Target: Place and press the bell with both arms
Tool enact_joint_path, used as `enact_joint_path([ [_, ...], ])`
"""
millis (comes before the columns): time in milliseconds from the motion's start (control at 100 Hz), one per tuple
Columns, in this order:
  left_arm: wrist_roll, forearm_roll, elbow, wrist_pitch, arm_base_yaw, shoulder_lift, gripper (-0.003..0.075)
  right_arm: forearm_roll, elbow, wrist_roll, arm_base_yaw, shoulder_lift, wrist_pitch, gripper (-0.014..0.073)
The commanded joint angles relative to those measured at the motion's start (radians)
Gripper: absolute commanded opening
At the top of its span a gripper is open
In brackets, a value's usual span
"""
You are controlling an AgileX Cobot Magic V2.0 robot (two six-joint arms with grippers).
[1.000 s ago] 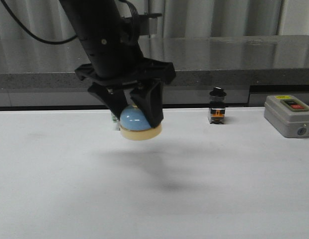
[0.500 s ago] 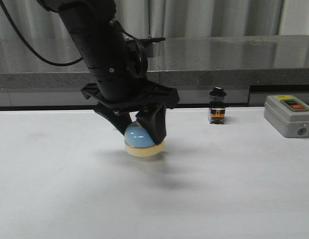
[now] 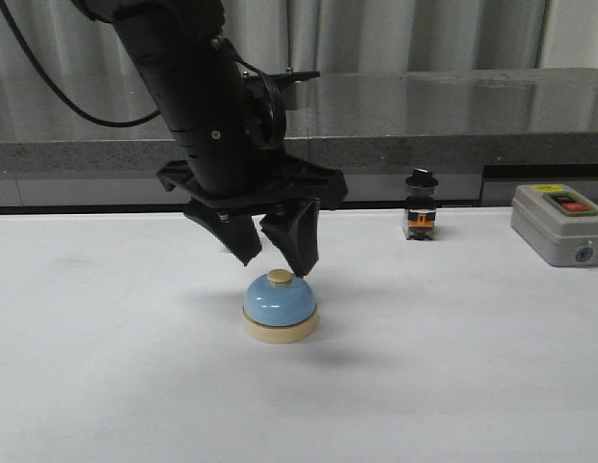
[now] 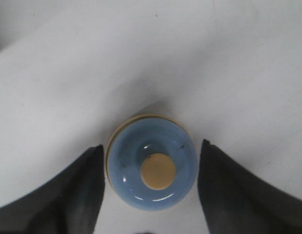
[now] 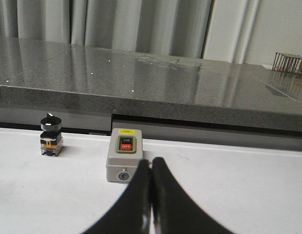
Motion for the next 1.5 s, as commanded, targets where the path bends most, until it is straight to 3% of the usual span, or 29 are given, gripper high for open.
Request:
enact_joint_path([
  [0, -0.009, -0.02, -0.024, -0.038, -0.008, -0.094, 0.0272, -0.006, -0.015, -0.004, -0.002, -0.014, -0.084, -0.006],
  [160, -0.009, -0.02, -0.017, -0.038, -0.008, -0.17, -0.002, -0.006, -0.015, -0.004, -0.002, -0.014, -0.084, -0.006],
  [610, -0.057, -0.02, 0.269, -0.155, 0.085, -0.557, -0.002, -0.006, -0.015, -0.004, -0.002, -0.014, -0.084, -0.006],
  [1330, -0.057, -0.012, 0.708, -0.166, 0.358, -1.277, -0.002, -0.006, -0.015, -0.004, -0.002, -0.014, -0.084, -0.006],
  [1490, -0.065, 0.052, 0.774, -0.129, 0.413, -1.432, -0.002, -0.006, -0.015, -0.004, -0.002, -0.014, -0.084, -0.006],
])
